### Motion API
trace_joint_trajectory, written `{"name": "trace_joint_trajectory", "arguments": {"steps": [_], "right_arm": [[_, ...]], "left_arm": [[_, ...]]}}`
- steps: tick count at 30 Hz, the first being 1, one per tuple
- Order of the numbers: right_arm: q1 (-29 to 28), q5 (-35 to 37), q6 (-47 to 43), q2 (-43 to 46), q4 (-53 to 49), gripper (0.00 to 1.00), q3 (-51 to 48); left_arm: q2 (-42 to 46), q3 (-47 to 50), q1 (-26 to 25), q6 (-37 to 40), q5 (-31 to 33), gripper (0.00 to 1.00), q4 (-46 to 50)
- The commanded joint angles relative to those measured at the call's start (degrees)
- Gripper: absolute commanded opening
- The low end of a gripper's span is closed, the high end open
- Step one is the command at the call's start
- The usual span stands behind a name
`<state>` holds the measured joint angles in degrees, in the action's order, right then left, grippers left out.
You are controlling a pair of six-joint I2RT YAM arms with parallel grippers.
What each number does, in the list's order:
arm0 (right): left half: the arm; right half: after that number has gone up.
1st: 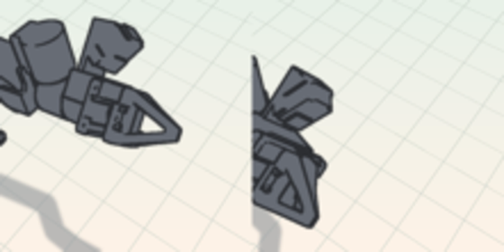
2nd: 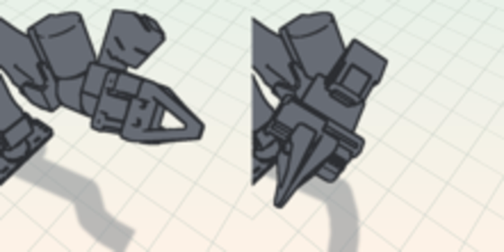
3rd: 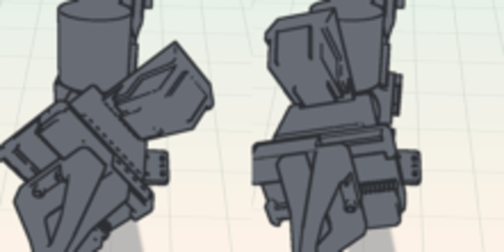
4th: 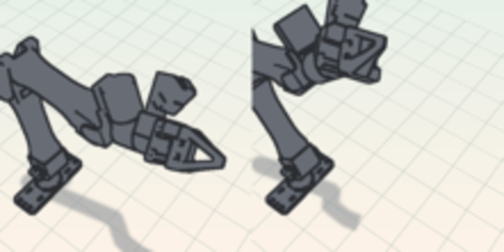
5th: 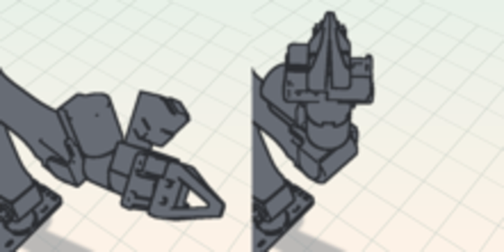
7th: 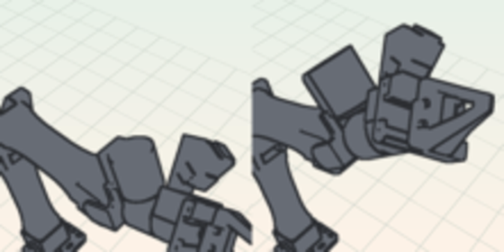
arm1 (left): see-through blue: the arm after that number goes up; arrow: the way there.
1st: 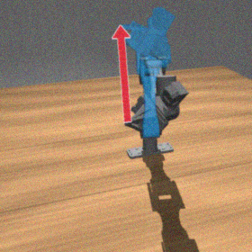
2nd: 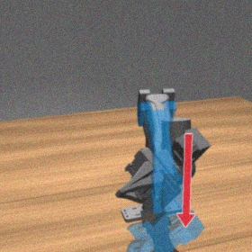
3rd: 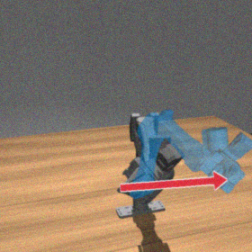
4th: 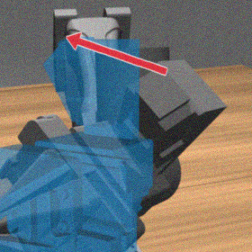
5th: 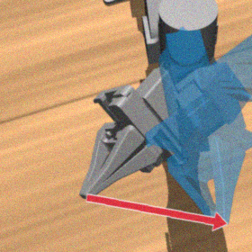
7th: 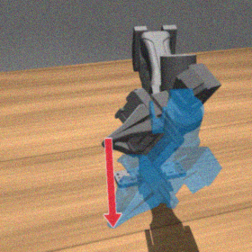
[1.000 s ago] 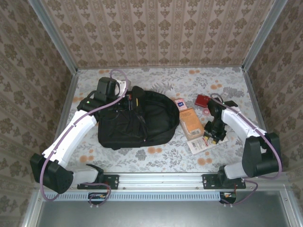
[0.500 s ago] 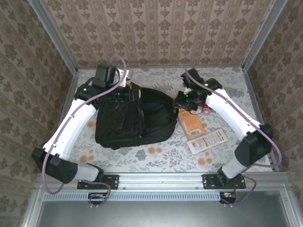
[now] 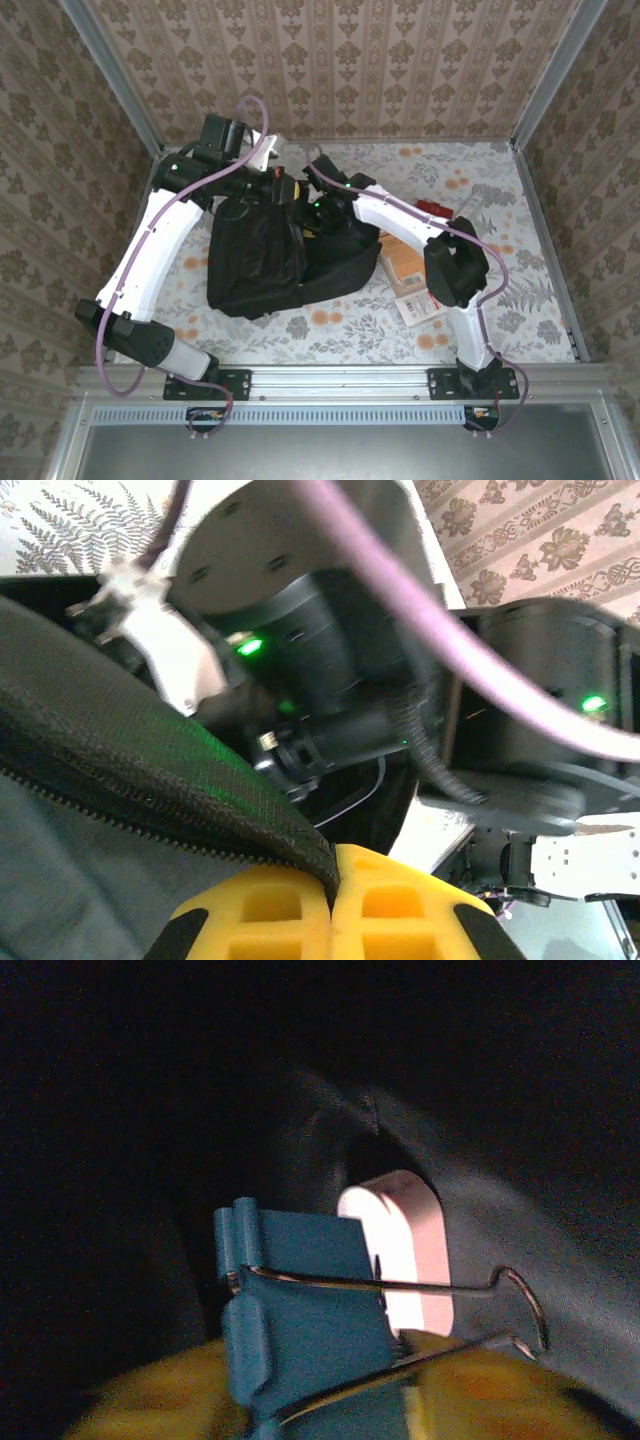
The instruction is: Pack the student bag
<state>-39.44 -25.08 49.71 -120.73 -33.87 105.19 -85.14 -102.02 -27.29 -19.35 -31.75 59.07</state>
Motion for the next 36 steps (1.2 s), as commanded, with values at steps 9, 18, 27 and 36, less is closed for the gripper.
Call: {"name": "trace_joint_trajectory", "arguments": {"steps": [9, 18, 27, 36], "right_arm": [[-1.74, -3.43, 1.29, 4.73, 6.59, 0.88, -1.57], [2.03, -0.12, -5.41, 21.59, 16.46, 1.00, -18.67], [17.43, -6.36, -5.30, 27.87, 15.27, 0.99, -26.81], [21.69, 29.67, -19.98, 22.40, -12.67, 0.98, -14.89]], "left_arm": [[1.95, -1.00, 0.78, 3.30, 0.38, 0.00, 1.46], [8.07, 7.72, 5.02, 3.19, 3.47, 0.00, -1.27], [6.57, 12.21, 1.55, 3.89, 6.64, 0.00, -3.63], [1.46, 13.22, -5.05, 2.59, 11.16, 0.00, -8.99]]}}
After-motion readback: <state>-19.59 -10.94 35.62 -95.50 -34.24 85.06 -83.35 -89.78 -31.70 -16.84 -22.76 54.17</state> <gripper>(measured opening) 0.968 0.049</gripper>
